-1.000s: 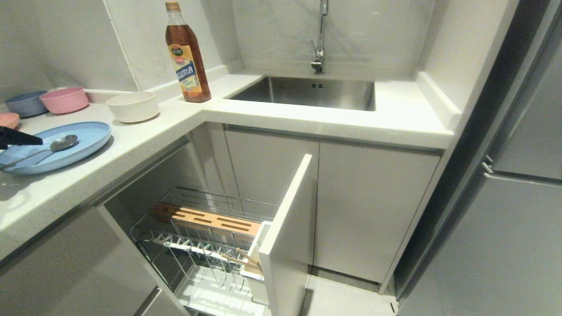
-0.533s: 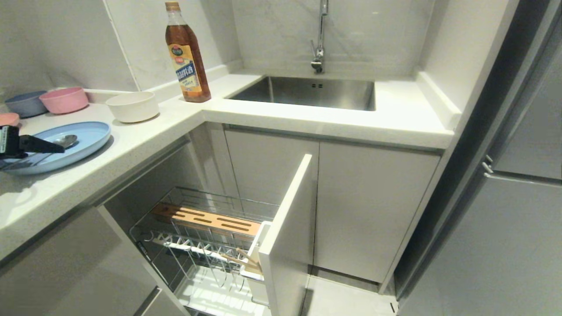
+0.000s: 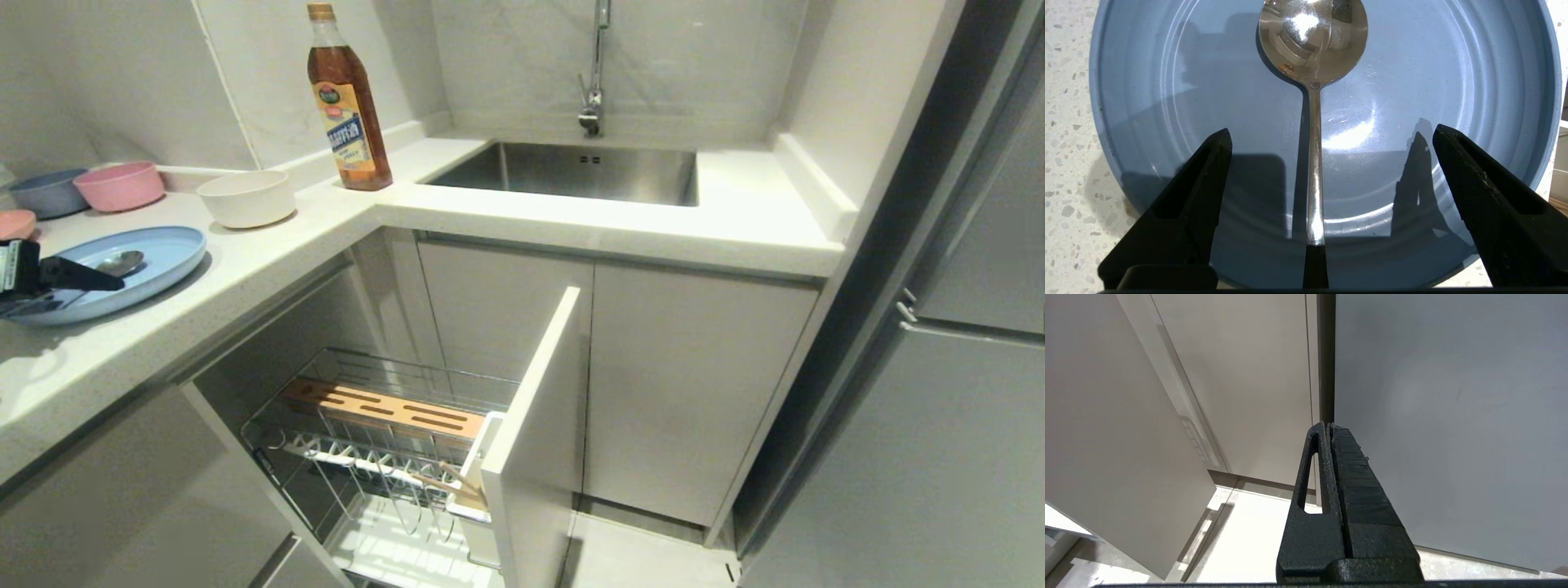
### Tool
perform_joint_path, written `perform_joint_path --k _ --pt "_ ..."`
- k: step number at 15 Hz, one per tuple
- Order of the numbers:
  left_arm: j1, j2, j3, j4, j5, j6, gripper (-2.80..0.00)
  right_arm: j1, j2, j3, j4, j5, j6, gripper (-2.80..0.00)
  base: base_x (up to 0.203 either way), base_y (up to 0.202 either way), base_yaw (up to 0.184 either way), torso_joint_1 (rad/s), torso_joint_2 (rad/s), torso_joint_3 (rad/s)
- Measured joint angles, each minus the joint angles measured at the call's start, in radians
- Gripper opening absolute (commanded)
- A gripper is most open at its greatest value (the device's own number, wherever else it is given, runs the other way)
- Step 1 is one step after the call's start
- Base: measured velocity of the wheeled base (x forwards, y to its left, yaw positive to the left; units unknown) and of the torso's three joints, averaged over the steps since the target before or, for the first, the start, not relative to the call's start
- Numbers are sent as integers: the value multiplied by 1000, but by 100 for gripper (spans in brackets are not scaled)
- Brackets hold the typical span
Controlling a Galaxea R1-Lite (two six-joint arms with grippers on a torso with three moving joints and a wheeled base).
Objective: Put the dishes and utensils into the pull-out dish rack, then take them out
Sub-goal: Pick up the spoon and place it in the cupboard
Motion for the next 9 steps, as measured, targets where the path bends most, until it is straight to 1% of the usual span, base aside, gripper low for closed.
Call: perform_joint_path --k 1,5,9 --pt "0 0 0 0 0 1 -280 0 0 0 0 0 -1 -280 0 0 0 0 0 0" --pt "1 2 0 -1 20 10 -280 0 0 0 0 0 0 -280 0 0 0 0 0 0" --pt "0 3 -1 -1 22 11 -280 0 0 0 0 0 0 -280 0 0 0 0 0 0"
